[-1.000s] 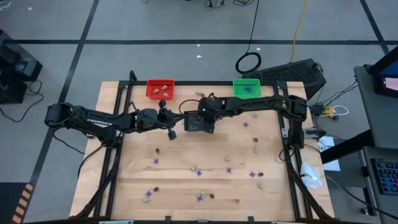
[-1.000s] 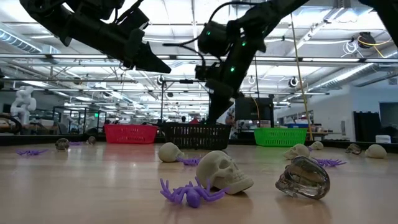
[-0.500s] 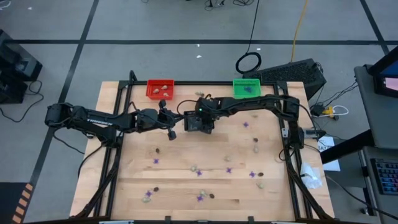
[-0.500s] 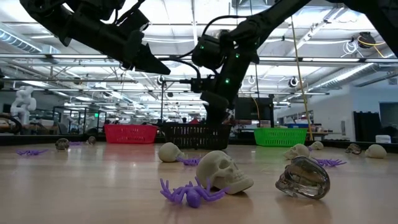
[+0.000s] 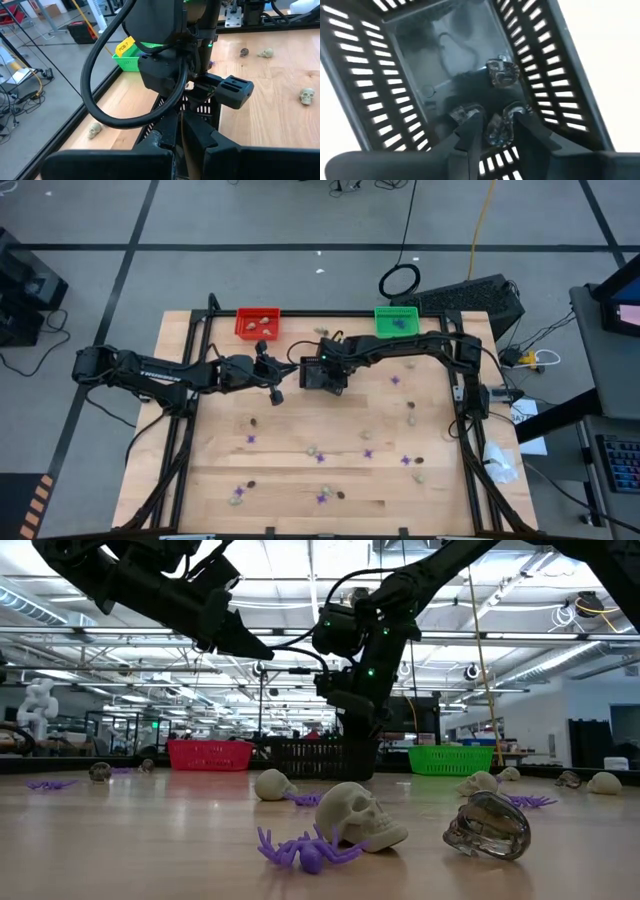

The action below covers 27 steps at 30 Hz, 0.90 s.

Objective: Sort Halloween decoration
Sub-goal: Put the white skull toy into the orange bin

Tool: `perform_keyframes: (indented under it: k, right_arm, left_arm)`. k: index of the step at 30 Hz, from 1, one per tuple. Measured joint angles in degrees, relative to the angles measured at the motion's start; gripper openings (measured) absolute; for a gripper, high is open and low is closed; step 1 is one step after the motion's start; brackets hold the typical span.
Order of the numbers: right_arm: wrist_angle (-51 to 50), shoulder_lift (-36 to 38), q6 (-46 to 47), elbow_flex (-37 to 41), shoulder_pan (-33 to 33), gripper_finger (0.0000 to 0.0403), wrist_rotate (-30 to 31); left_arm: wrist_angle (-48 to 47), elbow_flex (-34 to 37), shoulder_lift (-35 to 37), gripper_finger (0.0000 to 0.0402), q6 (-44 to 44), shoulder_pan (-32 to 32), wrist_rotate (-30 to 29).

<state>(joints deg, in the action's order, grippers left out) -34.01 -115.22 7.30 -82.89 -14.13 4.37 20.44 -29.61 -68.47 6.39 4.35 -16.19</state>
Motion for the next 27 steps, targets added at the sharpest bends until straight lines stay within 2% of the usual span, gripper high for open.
perform_keyframes:
  k: [7,11,14,16,19,22,27]
  right_arm:
    - [1.3,0.4,-0.4,0.0,1.0,0.0123,0.2]
    - [1.3,1.1,-3.0,-1.4,1.9,0.0141,0.4]
    - [1.1,3.2,-5.3,-2.0,2.8,0.014,2.2]
    - [1.2,5.2,-5.7,-1.8,3.6,0.0122,4.7]
    - [3.1,8.0,-6.0,0.0,4.8,0.0073,9.2]
    - [7.2,10.5,-5.4,3.9,5.7,0.0017,9.1]
    - [16.6,15.1,-3.0,14.2,8.7,0.001,9.0]
  left_arm:
    - [0.0,0.0,0.0,0.002,0.0,0.0,0.0]
    - [0.0,0.0,0.0,0.002,0.0,0.0,0.0]
    - [0.0,0.0,0.0,0.002,0.0,0.0,0.7]
    - [0.0,0.0,0.0,0.002,0.0,-0.2,1.3]
    - [0.0,0.0,0.0,0.002,0.0,-0.3,1.6]
    - [-0.3,0.0,0.0,0.002,0.0,-0.3,1.6]
    - [-0.4,0.0,0.0,0.002,0.0,-1.5,3.8]
